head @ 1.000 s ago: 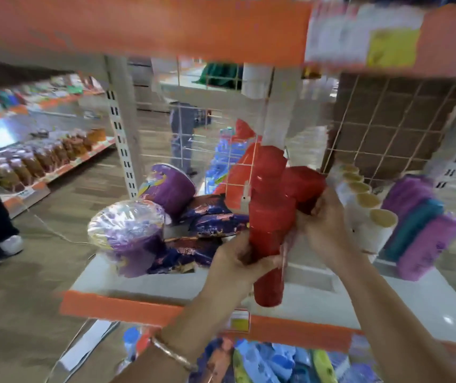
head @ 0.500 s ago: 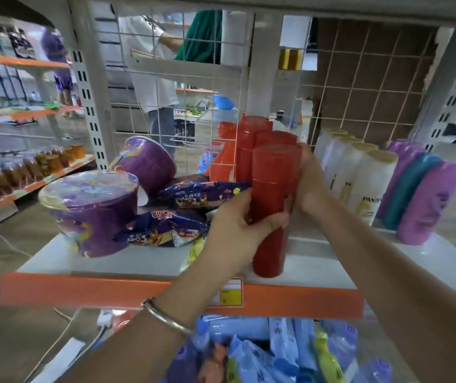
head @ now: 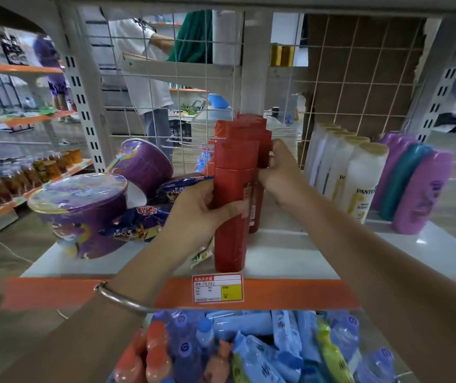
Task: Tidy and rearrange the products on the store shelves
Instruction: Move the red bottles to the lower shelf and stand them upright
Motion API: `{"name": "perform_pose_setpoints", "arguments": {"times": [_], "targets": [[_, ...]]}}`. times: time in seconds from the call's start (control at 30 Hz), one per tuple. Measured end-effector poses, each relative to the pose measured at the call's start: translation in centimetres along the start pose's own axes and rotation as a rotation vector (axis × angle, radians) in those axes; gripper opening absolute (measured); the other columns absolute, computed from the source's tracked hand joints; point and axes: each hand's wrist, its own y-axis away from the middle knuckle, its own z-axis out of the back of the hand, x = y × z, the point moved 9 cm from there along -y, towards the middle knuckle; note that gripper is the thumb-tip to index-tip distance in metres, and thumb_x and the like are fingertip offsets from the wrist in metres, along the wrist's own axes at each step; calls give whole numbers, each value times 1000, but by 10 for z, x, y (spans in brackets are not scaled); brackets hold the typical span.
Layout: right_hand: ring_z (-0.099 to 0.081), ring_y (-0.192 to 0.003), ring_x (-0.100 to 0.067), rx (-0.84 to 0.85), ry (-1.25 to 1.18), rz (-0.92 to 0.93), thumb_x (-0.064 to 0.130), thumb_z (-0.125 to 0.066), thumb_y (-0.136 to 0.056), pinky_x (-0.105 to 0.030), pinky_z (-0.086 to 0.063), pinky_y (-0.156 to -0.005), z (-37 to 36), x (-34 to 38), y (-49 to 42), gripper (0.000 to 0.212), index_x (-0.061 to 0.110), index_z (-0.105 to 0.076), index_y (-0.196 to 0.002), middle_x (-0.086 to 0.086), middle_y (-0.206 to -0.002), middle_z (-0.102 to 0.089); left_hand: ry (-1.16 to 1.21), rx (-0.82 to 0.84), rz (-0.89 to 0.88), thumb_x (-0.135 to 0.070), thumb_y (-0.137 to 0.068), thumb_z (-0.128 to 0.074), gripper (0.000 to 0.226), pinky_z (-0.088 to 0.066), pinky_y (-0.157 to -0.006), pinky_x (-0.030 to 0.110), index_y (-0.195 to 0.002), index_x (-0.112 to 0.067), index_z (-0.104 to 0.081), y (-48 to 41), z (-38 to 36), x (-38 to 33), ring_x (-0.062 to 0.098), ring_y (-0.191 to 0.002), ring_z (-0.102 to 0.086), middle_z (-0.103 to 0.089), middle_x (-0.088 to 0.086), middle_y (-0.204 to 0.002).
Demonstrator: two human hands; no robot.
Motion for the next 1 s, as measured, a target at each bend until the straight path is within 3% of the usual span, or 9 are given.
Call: {"name": "perform_pose_setpoints", "arguments": {"times": [0.17, 0.33, 0.43, 0.5, 0.67, 0.8, 1.0], "targets": [[-62, -77, -9, -19, 14, 11, -6, -66, -75, -38, -56, -78, -8, -1, -5, 42, 30, -46, -84, 6, -84, -63, -8, -2, 18, -9, -78, -71, 27, -56, -73, 19, -104, -14, -66, -1, 11, 5, 8, -89, -70, -74, -1, -97], [-65, -82, -18, -39, 30, 13, -3, -70, -72, -37, -56, -79, -19, -3, -10, 40, 28, -48, -85, -1, -89, -65, 26, -1, 1, 1, -78, -67, 24, -52, -65, 12, -98, -13, -65, 1, 10, 2, -1, -76, -69, -73, -9, -82], [-66, -93, -27, -41, 27, 28, 3, -72, -71, -43, -56, -85, -26, -4, -11, 39, 27, -51, -93, -9, -98, -67, 1, -24, -19, 0, -79, -67, 26, -54, -70, 14, -103, -10, -64, 2, 14, 0, 2, -80, -68, -71, -2, -92], [-66, -95, -26, -27, 31, 40, 3, -70, -74, -41, -55, -86, -29, -4, -11, 38, 21, -51, -101, -7, -99, -67, 0, -32, -16, 0, -80, -66, 27, -54, -69, 14, -105, -10, -63, 3, 15, 0, 1, -80, -69, -71, -1, -94], [-65, -91, -17, 10, -9, 46, -6, -67, -76, -38, -54, -85, -19, -3, -8, 40, 22, -50, -98, 0, -97, -66, -5, -30, -17, -1, -80, -66, 30, -52, -67, 10, -109, -9, -63, 4, 15, -1, -3, -79, -68, -70, -5, -93], [-64, -106, -20, 32, -26, 24, 5, -77, -72, -47, -50, -96, 1, -2, -6, 44, 27, -52, -102, -4, -113, -67, -1, -56, -13, -3, -80, -67, 33, -53, -71, 11, -113, -8, -63, 5, 21, 1, -1, -84, -68, -71, -6, -98], [-59, -114, -24, -34, -98, -57, 13, -79, -69, -54, -46, -98, 21, -14, -2, 60, 15, -52, -122, -3, -119, -63, -41, -33, -14, -7, -80, -69, 35, -55, -82, 19, -114, -12, -63, 6, 19, 5, 7, -96, -68, -71, -4, -106]]}}
